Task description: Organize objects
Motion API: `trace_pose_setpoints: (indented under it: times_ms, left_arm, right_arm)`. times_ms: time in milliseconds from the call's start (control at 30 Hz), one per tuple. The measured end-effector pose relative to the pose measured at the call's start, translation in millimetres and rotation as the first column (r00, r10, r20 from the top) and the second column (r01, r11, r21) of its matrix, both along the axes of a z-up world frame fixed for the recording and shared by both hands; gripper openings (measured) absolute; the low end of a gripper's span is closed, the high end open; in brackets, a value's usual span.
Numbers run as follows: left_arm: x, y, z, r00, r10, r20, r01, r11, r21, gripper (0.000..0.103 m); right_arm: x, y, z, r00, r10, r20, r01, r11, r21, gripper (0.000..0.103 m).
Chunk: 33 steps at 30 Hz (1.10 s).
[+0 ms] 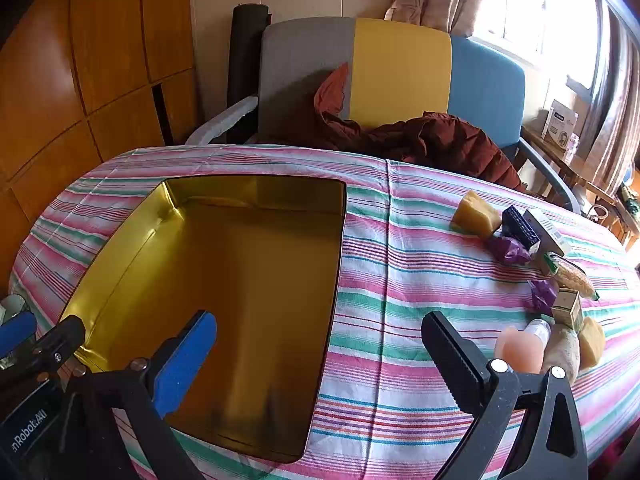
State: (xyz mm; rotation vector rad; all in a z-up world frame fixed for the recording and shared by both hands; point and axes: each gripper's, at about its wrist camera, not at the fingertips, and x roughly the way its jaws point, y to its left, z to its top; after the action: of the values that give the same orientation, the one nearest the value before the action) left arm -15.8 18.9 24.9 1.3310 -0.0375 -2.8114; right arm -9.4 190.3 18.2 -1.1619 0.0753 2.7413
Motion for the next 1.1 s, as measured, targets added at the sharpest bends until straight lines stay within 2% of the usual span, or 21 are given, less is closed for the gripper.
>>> trace_pose_setpoints:
  times_ms: [1100]
  left_arm:
    - [1.0,2.3,-1.0,1.0,-0.005,0.014,0.005,1.0,-0.006,0.066]
  right_arm:
    - [6.9,4.7,3.8,1.0,0.002,-0.014,-0.002,1.0,0.001,0.103]
